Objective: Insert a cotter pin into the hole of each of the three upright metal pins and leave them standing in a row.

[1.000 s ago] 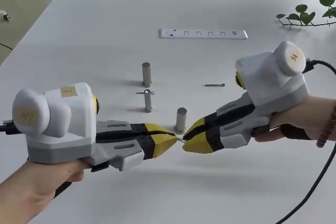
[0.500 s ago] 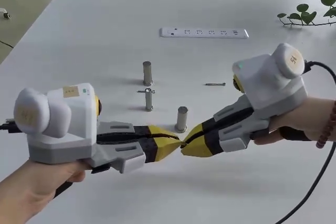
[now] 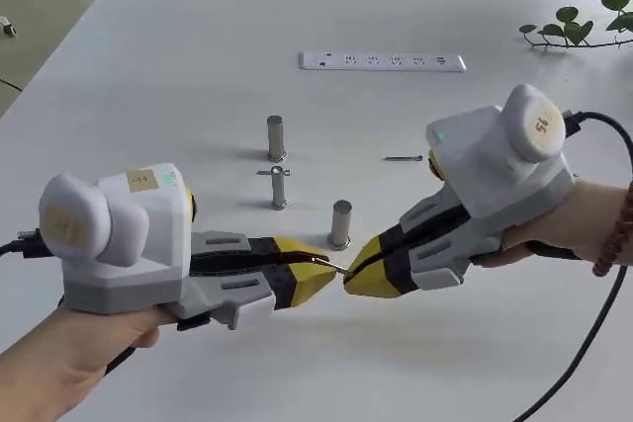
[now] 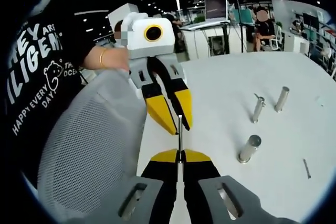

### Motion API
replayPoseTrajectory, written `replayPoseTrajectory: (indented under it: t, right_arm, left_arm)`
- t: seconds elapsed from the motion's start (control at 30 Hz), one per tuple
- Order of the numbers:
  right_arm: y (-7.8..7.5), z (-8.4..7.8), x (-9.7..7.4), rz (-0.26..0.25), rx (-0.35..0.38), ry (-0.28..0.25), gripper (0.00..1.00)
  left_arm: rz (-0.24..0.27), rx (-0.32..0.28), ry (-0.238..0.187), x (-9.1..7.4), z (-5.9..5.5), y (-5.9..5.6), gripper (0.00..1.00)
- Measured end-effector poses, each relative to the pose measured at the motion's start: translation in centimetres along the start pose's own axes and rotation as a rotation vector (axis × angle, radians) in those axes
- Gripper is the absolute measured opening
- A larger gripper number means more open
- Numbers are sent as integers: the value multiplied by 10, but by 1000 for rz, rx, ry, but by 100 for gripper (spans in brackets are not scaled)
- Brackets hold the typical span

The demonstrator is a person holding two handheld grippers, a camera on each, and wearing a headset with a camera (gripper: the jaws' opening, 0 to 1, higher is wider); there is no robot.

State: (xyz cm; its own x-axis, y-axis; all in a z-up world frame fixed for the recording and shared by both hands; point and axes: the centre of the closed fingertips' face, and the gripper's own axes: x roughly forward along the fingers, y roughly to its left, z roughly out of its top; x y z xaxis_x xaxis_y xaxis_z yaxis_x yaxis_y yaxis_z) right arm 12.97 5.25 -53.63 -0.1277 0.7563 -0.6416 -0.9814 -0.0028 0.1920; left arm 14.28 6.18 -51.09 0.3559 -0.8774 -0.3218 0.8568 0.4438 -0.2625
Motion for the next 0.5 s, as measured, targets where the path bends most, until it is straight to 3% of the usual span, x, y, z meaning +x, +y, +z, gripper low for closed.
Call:
replayPoseTrajectory:
  t: [0.17, 0.3, 0.5]
  right_arm:
    - [-8, -10, -2, -50, -5, 48, 0]
    - [-17, -17, -5, -97, -6, 91, 0]
    - [-27, -24, -10, -133, -6, 140, 0]
  left_arm:
    - [46, 19, -8, 0, 2, 9, 14]
    - [108, 40, 8, 2, -1, 20, 15]
    - [166, 115, 42, 8, -8, 27, 17]
